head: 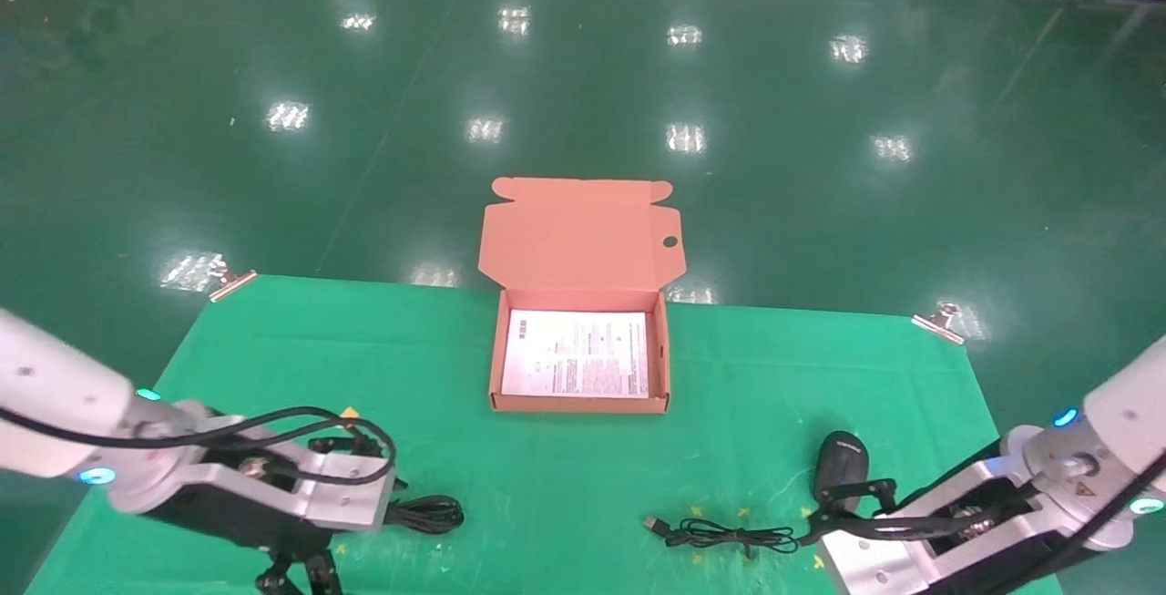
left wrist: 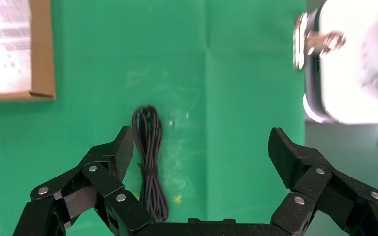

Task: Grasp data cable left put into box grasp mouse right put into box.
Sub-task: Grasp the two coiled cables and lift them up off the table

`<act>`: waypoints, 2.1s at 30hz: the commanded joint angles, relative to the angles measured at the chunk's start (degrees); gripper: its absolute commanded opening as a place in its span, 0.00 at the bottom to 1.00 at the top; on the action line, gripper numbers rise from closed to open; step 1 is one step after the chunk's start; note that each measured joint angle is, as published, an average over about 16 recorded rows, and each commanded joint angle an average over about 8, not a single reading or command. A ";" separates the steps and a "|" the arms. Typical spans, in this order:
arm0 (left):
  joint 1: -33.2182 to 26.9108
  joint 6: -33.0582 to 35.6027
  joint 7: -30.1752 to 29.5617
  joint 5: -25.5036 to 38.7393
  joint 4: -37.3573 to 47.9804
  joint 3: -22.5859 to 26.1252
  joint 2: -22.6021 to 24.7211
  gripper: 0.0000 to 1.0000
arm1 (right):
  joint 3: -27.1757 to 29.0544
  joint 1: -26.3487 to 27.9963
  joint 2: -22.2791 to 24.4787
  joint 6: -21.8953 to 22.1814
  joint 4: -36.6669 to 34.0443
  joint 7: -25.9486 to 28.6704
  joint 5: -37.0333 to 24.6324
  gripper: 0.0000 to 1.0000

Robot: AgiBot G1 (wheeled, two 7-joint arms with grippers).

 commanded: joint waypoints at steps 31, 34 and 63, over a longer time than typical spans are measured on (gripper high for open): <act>1.70 -15.33 -5.12 16.80 22.24 5.67 12.42 1.00 | -5.84 -6.22 -12.44 20.08 -17.17 -6.43 -12.61 1.00; 1.01 -15.97 -4.10 16.85 25.98 5.71 13.76 1.00 | -6.00 -6.27 -14.37 20.56 -19.94 -7.97 -12.59 1.00; -2.13 -19.87 4.04 15.86 42.80 5.27 19.16 0.00 | -6.44 -6.86 -23.98 26.41 -36.64 -17.88 -13.07 0.00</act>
